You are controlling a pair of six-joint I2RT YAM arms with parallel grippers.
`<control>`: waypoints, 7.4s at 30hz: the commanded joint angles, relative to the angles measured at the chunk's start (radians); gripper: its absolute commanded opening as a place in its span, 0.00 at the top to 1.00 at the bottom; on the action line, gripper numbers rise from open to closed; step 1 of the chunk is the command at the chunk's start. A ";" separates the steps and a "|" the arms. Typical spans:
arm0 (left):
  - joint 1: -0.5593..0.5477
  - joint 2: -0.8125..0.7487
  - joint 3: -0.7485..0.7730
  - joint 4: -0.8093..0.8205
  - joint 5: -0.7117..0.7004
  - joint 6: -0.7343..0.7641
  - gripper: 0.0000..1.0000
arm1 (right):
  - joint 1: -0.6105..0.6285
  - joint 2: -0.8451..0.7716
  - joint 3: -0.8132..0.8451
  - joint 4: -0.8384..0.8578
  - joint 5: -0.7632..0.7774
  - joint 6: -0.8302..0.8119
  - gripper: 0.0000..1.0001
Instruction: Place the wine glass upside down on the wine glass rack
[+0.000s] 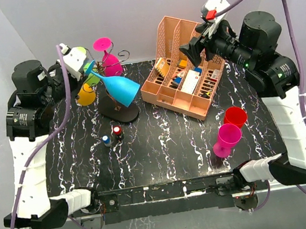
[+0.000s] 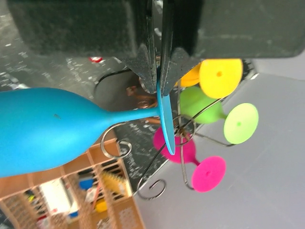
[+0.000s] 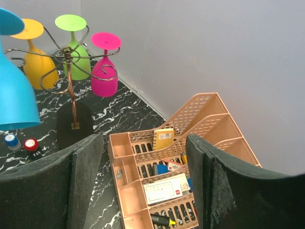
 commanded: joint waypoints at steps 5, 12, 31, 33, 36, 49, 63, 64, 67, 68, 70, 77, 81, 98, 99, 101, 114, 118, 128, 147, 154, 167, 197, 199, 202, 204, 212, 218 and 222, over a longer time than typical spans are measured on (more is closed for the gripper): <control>-0.051 -0.012 -0.033 -0.076 -0.192 0.325 1.00 | -0.065 0.010 -0.012 0.040 -0.078 0.006 0.24; -0.103 0.010 -0.036 -0.094 -0.276 0.465 1.00 | -0.091 0.008 -0.033 0.045 -0.100 0.008 0.23; -0.241 0.077 -0.081 -0.030 -0.500 0.586 1.00 | -0.113 -0.016 -0.095 0.057 -0.110 -0.001 0.23; -0.246 0.081 -0.094 -0.018 -0.526 0.591 1.00 | -0.113 -0.019 -0.103 0.058 -0.111 -0.002 0.23; -0.251 0.083 -0.106 -0.009 -0.553 0.596 1.00 | -0.116 -0.021 -0.107 0.058 -0.111 -0.004 0.23; -0.253 0.074 -0.099 -0.020 -0.674 0.611 1.00 | -0.115 -0.021 -0.118 0.061 -0.111 -0.011 0.23; -0.243 0.038 -0.054 -0.135 -0.690 0.610 1.00 | -0.120 -0.030 -0.133 0.063 -0.111 -0.017 0.22; -0.242 0.036 -0.052 -0.141 -0.688 0.610 1.00 | -0.121 -0.031 -0.136 0.064 -0.111 -0.017 0.22; -0.240 0.030 -0.042 -0.153 -0.683 0.613 1.00 | -0.123 -0.032 -0.136 0.066 -0.117 -0.016 0.22; -0.241 0.027 -0.040 -0.156 -0.681 0.614 1.00 | -0.123 -0.033 -0.135 0.065 -0.120 -0.016 0.22; -0.241 0.026 -0.034 -0.162 -0.680 0.618 1.00 | -0.123 -0.034 -0.133 0.064 -0.122 -0.016 0.22; -0.241 0.021 -0.025 -0.200 -0.644 0.625 1.00 | -0.123 -0.033 -0.136 0.064 -0.134 -0.015 0.22; -0.242 0.019 -0.021 -0.224 -0.626 0.630 1.00 | -0.124 -0.032 -0.138 0.064 -0.138 -0.016 0.22; -0.244 0.064 0.029 -0.232 -0.474 0.630 1.00 | -0.129 -0.021 -0.165 0.066 -0.155 -0.020 0.21; -0.244 0.068 0.022 -0.221 -0.473 0.629 1.00 | -0.129 -0.021 -0.166 0.064 -0.156 -0.020 0.21; -0.247 0.079 0.013 -0.206 -0.469 0.630 1.00 | -0.130 -0.023 -0.167 0.064 -0.156 -0.021 0.21; -0.253 0.102 -0.062 -0.165 -0.484 0.655 1.00 | -0.162 -0.069 -0.254 0.061 -0.142 -0.046 0.19; -0.253 0.095 -0.084 -0.171 -0.496 0.656 0.98 | -0.180 -0.098 -0.303 0.034 -0.109 -0.075 0.18; -0.255 0.078 -0.074 -0.189 -0.487 0.641 0.84 | -0.204 -0.131 -0.365 0.015 -0.098 -0.099 0.17; -0.253 0.054 -0.077 -0.221 -0.463 0.613 0.72 | -0.230 -0.153 -0.424 -0.009 -0.077 -0.126 0.15; -0.255 0.046 -0.051 -0.239 -0.432 0.593 0.68 | -0.236 -0.151 -0.436 -0.005 -0.086 -0.126 0.15; -0.255 0.016 -0.020 -0.296 -0.351 0.555 0.58 | -0.255 -0.158 -0.463 -0.018 -0.041 -0.143 0.14; -0.235 -0.010 0.063 -0.286 -0.206 0.323 0.03 | -0.509 -0.263 -0.851 -0.242 0.315 -0.089 0.32; -0.231 -0.010 0.057 -0.284 -0.204 0.324 0.03 | -0.512 -0.267 -0.866 -0.244 0.319 -0.092 0.38; -0.226 -0.010 0.053 -0.277 -0.201 0.320 0.03 | -0.515 -0.263 -0.888 -0.250 0.318 -0.094 0.46; -0.226 -0.009 0.051 -0.271 -0.203 0.314 0.03 | -0.515 -0.260 -0.902 -0.253 0.312 -0.095 0.50; -0.222 -0.004 0.035 -0.263 -0.203 0.310 0.03 | -0.515 -0.223 -0.944 -0.227 0.276 -0.095 0.64; -0.222 0.000 0.029 -0.262 -0.204 0.311 0.03 | -0.514 -0.182 -0.943 -0.183 0.272 -0.095 0.81; -0.222 -0.001 0.023 -0.262 -0.214 0.312 0.03 | -0.514 -0.163 -0.920 -0.155 0.291 -0.104 0.92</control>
